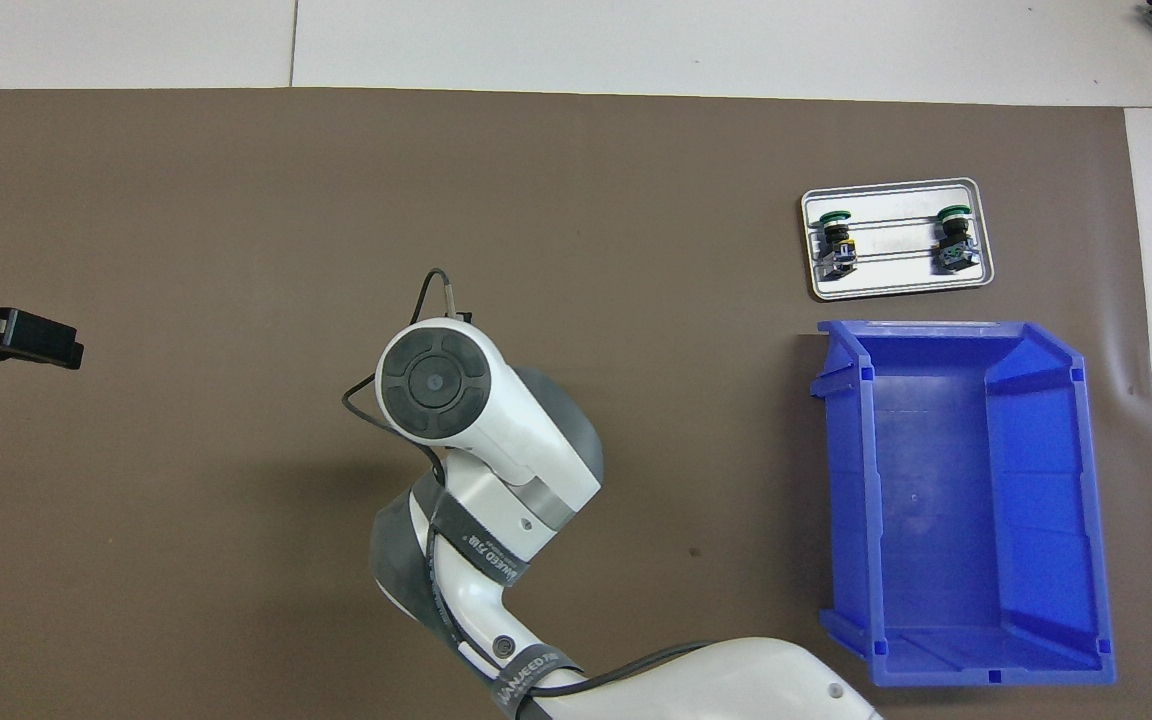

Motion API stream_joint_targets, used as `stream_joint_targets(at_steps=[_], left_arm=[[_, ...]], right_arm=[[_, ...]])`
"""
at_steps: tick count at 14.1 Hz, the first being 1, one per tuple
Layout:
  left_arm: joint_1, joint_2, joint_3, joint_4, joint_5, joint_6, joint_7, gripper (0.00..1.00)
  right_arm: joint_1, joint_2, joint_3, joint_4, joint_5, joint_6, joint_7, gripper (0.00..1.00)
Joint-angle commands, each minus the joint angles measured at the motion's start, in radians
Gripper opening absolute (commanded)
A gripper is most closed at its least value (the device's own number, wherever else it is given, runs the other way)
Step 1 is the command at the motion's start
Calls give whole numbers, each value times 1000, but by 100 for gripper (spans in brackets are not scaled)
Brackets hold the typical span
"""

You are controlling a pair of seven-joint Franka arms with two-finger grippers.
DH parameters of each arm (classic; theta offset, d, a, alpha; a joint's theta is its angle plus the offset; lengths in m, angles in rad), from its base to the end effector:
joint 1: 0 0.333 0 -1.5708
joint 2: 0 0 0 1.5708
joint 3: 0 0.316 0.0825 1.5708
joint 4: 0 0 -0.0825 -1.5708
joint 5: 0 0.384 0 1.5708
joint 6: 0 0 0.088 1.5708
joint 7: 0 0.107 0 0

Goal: Place and press button with both arms
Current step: 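Carry the button with the right gripper to the table center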

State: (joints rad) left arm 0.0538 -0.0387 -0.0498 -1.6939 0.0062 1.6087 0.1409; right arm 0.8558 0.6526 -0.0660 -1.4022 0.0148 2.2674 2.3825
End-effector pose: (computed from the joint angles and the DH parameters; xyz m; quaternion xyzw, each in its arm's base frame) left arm 0.5427 0.0023 0.5908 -0.9974 0.0685 0.0235 0.0024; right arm 0.5162 0.5362 0.3430 -0.6986 0.7073 -0.0114 0.1070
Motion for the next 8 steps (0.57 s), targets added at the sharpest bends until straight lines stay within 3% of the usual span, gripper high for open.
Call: stream_joint_targets(at_steps=[1,4,7,8], left_arm=[[9,-18,-4,-15,11,-1,14,100],[9,-18,-4,-15,11,-1,14,100],[9,-18,-4,-15,11,-1,14,100],[9,-18,-4,-15,11,-1,14,100]], right_arm=[[9,9,-5,19,5,18,24,0],[35,7,-6,-69,5,104,32,0],[34,4,-5,-87,5,124,37,0],[35,2,-5,-90,5,124,37,27]])
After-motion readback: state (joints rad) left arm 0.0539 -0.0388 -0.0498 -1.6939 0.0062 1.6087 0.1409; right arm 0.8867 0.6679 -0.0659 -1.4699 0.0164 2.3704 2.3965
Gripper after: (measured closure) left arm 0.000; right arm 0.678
